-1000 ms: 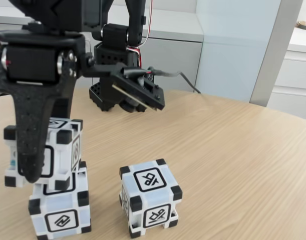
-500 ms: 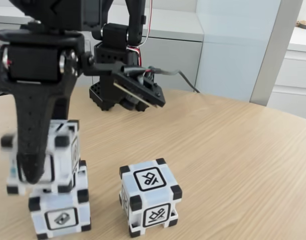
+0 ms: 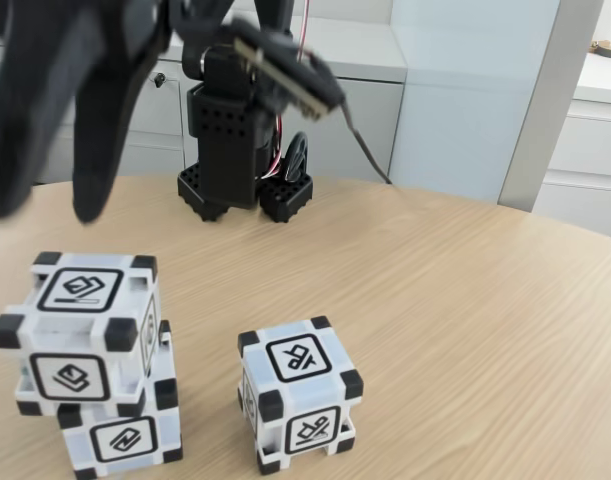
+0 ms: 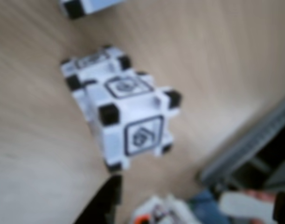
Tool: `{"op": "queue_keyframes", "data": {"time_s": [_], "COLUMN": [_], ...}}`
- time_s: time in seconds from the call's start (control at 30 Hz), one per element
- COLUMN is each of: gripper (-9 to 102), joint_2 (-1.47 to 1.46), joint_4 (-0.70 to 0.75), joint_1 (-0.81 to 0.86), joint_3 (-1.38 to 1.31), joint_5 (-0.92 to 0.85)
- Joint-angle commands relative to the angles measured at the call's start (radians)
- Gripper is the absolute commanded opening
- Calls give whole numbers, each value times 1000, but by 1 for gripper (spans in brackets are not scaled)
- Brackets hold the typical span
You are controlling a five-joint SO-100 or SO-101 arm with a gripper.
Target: Stack cubes from left to right.
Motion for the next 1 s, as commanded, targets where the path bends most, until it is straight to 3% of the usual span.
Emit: {"op": "queue_keyframes", "data": {"time_s": [0.0,0.33,0.97], "gripper": [33,36,41], "joint_2": [80,63,-319], "joint_4": [3,5,3], "joint_1": [-25,-290,-318], "joint_3": [-28,-25,38], "joint_5": [25,202,104]}}
